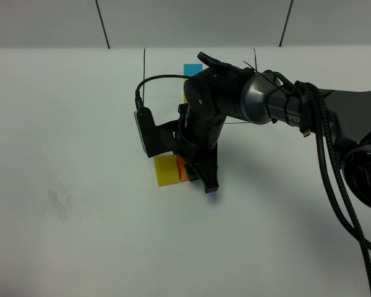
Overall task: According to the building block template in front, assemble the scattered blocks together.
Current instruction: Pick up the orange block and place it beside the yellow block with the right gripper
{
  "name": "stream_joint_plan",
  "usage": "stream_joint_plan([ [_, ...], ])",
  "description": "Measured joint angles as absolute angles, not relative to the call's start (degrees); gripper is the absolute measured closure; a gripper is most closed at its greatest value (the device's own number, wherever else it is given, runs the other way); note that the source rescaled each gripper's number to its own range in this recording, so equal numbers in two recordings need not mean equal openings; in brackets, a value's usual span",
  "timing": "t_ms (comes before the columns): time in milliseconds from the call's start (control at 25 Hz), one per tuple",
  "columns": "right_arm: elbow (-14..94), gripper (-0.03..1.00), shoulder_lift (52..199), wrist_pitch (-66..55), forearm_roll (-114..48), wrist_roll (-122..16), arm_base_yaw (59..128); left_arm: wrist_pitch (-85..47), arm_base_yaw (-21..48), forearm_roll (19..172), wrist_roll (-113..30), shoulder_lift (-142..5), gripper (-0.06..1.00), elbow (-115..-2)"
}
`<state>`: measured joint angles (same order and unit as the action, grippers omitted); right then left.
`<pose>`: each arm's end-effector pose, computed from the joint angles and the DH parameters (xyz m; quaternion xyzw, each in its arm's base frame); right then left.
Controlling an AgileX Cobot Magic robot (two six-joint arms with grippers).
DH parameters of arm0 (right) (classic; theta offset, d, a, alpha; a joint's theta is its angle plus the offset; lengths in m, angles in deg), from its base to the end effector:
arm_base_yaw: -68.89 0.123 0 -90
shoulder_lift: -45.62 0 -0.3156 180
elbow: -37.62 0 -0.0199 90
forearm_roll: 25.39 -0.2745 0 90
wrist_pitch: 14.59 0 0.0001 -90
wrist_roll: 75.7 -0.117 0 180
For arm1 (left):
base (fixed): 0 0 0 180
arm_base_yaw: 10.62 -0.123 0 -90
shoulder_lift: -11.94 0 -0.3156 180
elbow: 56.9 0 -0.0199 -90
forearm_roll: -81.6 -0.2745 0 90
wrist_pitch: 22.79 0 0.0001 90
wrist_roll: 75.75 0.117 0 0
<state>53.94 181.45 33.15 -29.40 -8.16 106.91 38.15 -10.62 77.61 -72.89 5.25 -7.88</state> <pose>0.3909 0.3133 0.1111 -0.7785 0.6171 -0.0009 0.1145 0.0065 0.0071 0.2785 0.0196 0.8503 0.0479 0.5238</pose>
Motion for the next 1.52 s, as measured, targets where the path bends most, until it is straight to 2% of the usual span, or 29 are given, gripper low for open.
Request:
stream_joint_plan([
  [1520,54.58,0.46,183.33,31.8,-30.02,-5.24,106.91,38.15,-10.62,75.66,-73.0,5.25,0.94,-7.88],
])
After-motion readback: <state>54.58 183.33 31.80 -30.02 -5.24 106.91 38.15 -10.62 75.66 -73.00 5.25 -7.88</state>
